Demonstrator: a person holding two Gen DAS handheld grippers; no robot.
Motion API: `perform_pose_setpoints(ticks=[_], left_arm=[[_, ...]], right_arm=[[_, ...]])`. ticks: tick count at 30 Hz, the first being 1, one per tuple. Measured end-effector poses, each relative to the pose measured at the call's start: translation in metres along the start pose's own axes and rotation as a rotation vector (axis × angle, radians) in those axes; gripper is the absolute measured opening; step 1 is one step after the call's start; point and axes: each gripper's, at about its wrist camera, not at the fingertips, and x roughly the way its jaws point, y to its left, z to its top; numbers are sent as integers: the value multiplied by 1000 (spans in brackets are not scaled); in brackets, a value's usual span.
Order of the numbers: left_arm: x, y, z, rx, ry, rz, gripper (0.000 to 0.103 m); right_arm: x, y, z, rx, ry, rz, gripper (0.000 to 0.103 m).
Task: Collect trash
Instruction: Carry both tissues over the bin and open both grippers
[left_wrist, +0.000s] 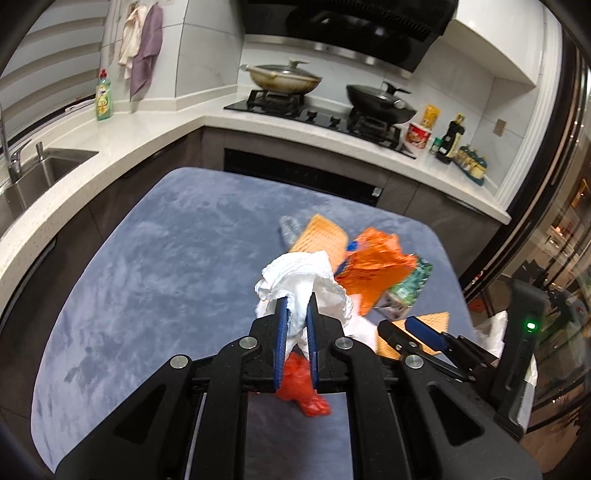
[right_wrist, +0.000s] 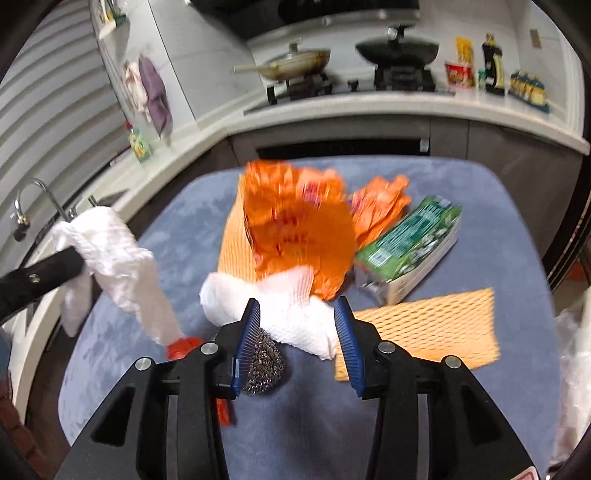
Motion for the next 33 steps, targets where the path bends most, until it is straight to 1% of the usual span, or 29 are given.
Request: perform_pose_setpoints(ticks=[6, 9, 13, 14, 15, 16, 17, 20, 25, 33], left_arm=[[20, 14, -1, -5, 28, 20, 10], [29, 19, -2, -13, 45, 20, 10], [36, 22, -4, -22, 60, 19, 10], [36, 23, -4, -22, 61, 18, 10], [36, 22, -4, -22, 62, 19, 10], [36, 21, -4, -21, 62, 18, 10], [34, 20, -5, -18, 60, 18, 10], [31, 18, -4, -15, 54, 16, 10], [19, 8, -3, -4, 38, 9, 10], [-15, -27, 3, 47, -21, -45, 10]], right_arm=[[50, 0, 0, -10, 80, 8, 41], [63, 5, -2, -15, 112, 28, 41], [67, 12, -5, -14, 117, 54, 39], [67, 12, -5, -11, 119, 58, 31], [67, 12, -5, -6, 124, 69, 26], [67, 12, -6, 0, 132, 87, 17], [66, 12, -5, 1, 135, 92, 10], [56, 17, -5, -22, 123, 82, 6], [23, 16, -2, -24, 59, 87, 5], [-67, -7, 25, 18, -126, 90, 5]])
